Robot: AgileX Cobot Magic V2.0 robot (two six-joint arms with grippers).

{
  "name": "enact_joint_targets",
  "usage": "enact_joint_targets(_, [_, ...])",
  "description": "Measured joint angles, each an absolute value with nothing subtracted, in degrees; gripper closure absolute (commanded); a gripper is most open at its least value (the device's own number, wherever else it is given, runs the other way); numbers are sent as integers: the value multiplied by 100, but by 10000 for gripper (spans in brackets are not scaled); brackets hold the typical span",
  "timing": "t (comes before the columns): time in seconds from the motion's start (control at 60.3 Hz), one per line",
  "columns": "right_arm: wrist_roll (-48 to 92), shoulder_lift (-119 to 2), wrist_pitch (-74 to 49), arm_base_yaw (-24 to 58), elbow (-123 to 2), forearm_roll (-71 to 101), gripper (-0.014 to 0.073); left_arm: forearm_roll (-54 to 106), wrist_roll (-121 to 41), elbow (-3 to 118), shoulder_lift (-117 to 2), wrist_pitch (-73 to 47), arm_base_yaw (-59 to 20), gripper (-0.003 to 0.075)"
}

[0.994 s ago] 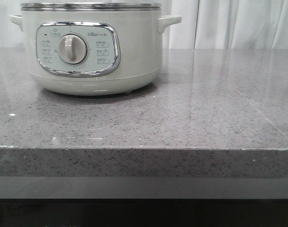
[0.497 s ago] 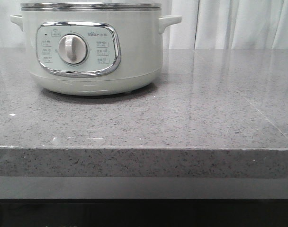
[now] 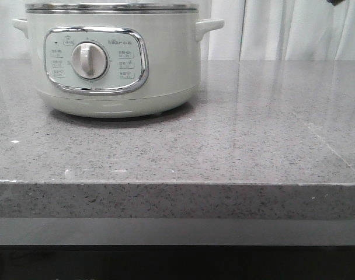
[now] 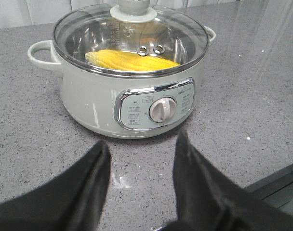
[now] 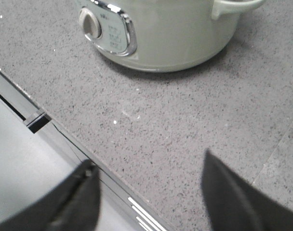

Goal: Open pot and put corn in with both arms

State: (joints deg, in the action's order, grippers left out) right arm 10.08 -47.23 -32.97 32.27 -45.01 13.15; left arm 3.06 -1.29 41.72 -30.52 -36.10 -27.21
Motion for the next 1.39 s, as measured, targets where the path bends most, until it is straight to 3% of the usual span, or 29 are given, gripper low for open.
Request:
enact_joint_targets(0.099, [1008,-4723,-3368,3227,-4501,1315,495,306,-129,4172,-3052,-3576,-2721,654])
enact_joint_targets(0.199, [1008,-4723,-3405,3227,-4501,1315,609,306,-129,4172,-3052,-3576,-2721,742])
enact_joint_targets(0.282, [1008,-4723,-3407,3227,-4501,1315,666,306,-129,4172,-3052,-3572,-2721,741])
enact_joint_targets(1.011, [1008,-4723,-3416,3227,-4501,1315,661,234,-129,4031,-2943,-3351,-2655,740])
enact_joint_targets(1.392, [1008,-4723,-3416,3227,-4501,1315,661,183,-129,1565,-1167,-1251,-800,741])
